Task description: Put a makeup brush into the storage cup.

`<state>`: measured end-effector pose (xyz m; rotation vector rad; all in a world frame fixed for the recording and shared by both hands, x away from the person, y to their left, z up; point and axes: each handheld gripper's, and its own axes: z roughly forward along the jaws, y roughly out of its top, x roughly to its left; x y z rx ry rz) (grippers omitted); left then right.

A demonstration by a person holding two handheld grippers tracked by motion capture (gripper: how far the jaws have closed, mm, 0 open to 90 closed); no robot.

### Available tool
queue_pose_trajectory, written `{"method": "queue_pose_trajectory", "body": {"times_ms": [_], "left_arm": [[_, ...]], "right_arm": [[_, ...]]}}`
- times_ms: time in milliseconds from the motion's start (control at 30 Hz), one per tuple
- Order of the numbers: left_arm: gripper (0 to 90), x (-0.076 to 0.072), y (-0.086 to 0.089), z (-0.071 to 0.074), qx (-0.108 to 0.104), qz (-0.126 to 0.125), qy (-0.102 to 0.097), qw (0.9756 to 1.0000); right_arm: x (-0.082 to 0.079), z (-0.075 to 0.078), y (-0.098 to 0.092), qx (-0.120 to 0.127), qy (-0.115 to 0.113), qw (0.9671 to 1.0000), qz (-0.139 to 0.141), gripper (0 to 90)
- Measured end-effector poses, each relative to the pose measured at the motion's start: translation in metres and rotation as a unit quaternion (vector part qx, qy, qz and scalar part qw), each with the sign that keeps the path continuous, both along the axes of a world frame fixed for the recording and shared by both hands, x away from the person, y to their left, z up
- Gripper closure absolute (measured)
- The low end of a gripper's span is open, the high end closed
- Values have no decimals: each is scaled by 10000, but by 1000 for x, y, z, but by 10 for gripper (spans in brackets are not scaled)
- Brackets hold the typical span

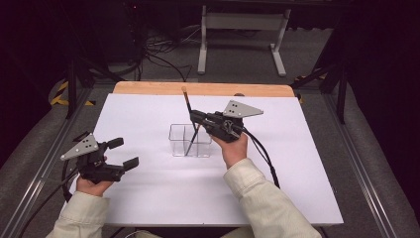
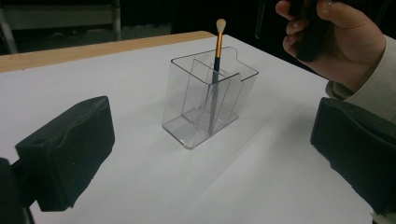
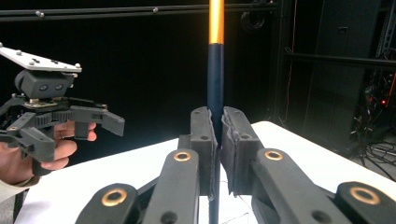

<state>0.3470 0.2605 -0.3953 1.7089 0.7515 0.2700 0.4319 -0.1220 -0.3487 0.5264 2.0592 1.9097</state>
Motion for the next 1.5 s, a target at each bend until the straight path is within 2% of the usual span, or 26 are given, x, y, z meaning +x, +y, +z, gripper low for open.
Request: {"method": "queue_pose_trajectory", "body": {"times_ms": [233, 900, 1500], "left_arm": [[5, 0, -1, 0, 16, -7, -9, 10000], [5, 0, -1, -1, 12, -18, 12, 10000], [5, 1, -1, -1, 14, -8, 28, 10000]], "right_arm": [[6, -3, 0, 53, 66, 9999, -96, 835], [14, -32, 8, -140, 276, 9992, -266, 833], [16, -47, 12, -266, 450, 9982, -307, 833]]}}
